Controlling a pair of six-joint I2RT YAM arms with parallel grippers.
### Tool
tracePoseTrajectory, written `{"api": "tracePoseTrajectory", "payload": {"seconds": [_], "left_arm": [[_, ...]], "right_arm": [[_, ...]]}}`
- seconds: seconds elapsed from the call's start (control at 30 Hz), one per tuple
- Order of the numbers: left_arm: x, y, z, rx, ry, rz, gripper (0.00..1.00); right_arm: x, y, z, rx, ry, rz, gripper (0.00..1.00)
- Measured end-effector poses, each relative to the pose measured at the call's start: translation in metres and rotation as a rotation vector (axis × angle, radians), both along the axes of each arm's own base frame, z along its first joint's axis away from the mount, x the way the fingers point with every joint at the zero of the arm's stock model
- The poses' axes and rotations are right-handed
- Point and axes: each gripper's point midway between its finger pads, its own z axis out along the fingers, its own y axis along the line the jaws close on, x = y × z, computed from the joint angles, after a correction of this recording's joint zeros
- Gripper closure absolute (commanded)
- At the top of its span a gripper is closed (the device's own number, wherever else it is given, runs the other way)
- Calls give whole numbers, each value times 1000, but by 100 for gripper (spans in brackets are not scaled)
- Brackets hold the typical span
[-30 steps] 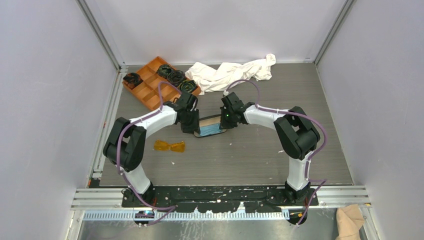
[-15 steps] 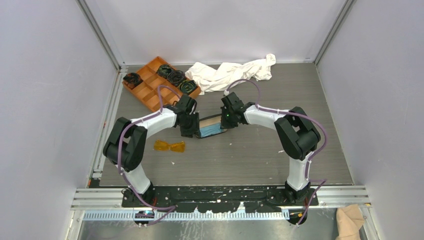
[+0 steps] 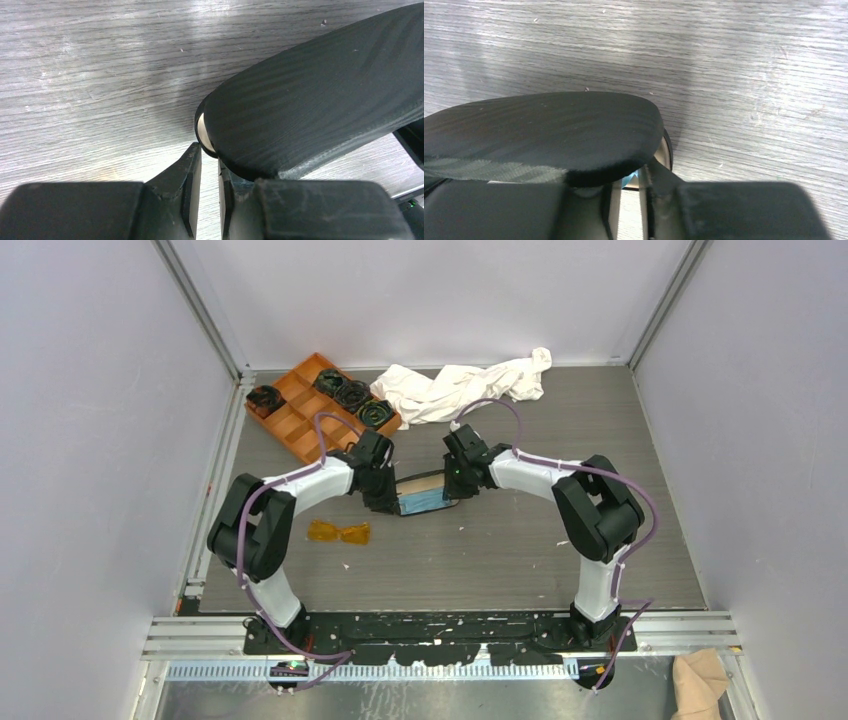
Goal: Organize the sunglasses
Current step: Place the glasses cleaning cloth in the sunglasses case.
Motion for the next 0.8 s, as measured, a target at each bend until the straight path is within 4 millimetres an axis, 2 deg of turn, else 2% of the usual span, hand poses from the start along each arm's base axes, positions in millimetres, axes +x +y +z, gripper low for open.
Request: {"api": "tracePoseTrajectory", "payload": {"seconds": [0.17, 0.43, 0.53, 0.63, 0.8], "left_arm": [[1, -1, -1, 2, 1, 0, 88], [4, 0, -3, 5, 2, 2, 88], [4, 0, -3, 5, 0, 2, 87], [4, 0, -3, 5, 0, 2, 87], [4, 0, -3, 5, 1, 2, 87]], "right_arm": [[-2, -2, 4, -6, -1, -5, 68], [-6, -12, 17, -28, -11, -22, 69], [-6, -11, 27, -12, -28, -23, 71], [-9, -6, 34, 22, -35, -15, 78], [-20, 7, 31, 52, -19, 17, 88]]}}
